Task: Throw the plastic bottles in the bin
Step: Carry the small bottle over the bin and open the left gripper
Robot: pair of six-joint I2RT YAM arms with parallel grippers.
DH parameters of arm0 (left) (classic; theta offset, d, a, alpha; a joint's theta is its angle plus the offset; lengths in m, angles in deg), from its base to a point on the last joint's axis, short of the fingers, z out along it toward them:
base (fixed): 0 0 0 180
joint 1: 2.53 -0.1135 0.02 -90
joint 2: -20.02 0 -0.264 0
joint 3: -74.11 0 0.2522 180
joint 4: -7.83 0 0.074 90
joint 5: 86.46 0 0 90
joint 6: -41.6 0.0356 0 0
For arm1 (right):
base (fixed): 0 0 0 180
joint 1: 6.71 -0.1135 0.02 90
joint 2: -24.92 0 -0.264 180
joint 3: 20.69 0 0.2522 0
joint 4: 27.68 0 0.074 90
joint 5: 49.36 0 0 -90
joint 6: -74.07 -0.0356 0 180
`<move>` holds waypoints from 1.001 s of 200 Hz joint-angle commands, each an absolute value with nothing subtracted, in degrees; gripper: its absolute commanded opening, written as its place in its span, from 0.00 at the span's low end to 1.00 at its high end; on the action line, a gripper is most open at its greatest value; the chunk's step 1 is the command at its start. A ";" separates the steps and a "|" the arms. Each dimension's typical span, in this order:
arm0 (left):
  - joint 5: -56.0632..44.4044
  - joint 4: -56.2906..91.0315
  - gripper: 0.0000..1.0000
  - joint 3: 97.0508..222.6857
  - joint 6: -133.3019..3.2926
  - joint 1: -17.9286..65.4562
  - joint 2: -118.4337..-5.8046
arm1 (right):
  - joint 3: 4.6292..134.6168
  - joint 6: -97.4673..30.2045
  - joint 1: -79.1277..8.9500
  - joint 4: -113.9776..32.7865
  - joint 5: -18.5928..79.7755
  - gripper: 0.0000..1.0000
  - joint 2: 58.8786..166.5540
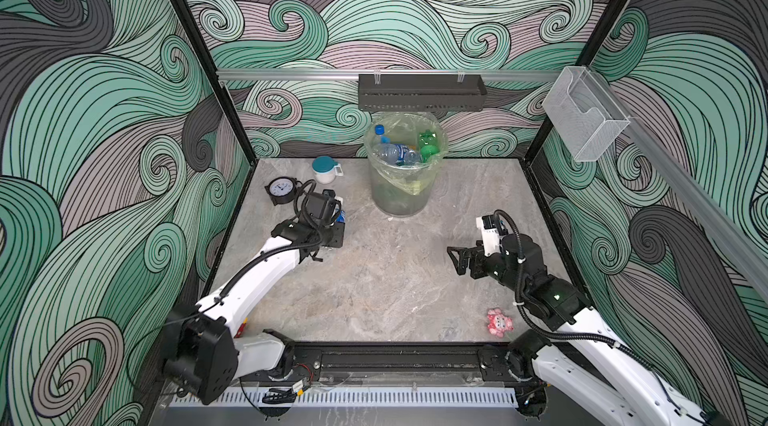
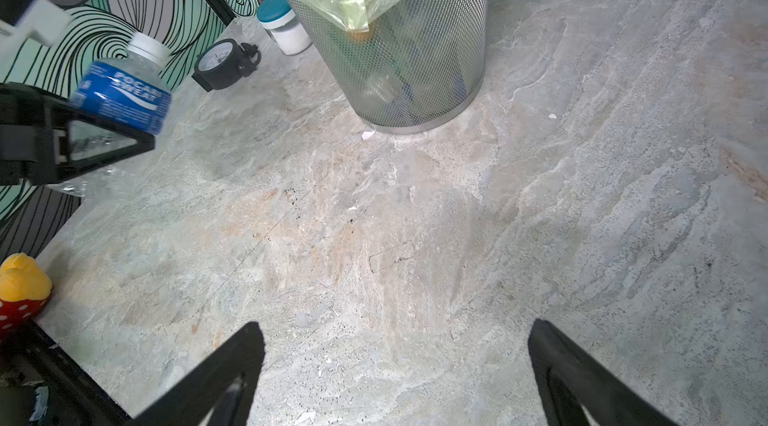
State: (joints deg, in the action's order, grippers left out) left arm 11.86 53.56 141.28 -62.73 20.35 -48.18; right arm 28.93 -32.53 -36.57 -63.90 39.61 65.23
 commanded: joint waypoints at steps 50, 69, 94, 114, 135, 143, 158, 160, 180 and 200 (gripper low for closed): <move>12.54 50.70 0.50 129.49 -69.13 19.92 -28.06 | 27.72 -33.38 -36.41 -59.62 39.73 0.99 68.31; 10.92 50.04 0.50 132.32 -68.34 19.94 -27.09 | 27.89 -33.49 -36.41 -58.98 39.34 0.99 69.72; 8.56 47.07 0.49 141.77 -66.22 19.94 -32.65 | 27.99 -33.85 -36.41 -57.82 38.89 0.99 71.09; 5.76 44.07 0.49 154.74 -65.29 19.95 -43.06 | 28.35 -33.95 -36.41 -57.62 38.54 0.98 71.66; 0.43 42.49 0.45 174.39 -64.74 20.10 -58.61 | 28.91 -33.96 -36.42 -58.27 38.62 0.98 71.49; 0.09 44.38 0.43 184.22 -65.43 20.63 -66.43 | 28.93 -34.04 -36.43 -58.41 38.79 0.98 71.24; -2.71 51.16 0.59 204.02 -66.57 21.16 -79.78 | 29.03 -34.16 -36.41 -58.45 38.81 0.99 71.38; -3.19 52.16 0.65 206.69 -66.87 21.13 -81.66 | 29.20 -34.13 -36.48 -58.49 38.76 0.98 71.40; -7.06 61.74 0.88 224.21 -67.48 21.55 -92.36 | 30.46 -33.54 -36.50 -59.63 37.82 0.98 72.32; -8.50 60.74 0.88 219.80 -67.34 21.66 -90.32 | 30.57 -33.47 -36.50 -60.77 37.96 0.98 71.71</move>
State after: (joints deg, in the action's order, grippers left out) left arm -3.59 52.55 221.12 -66.92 21.09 -91.76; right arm 28.88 -33.34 -36.57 -59.47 38.60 72.22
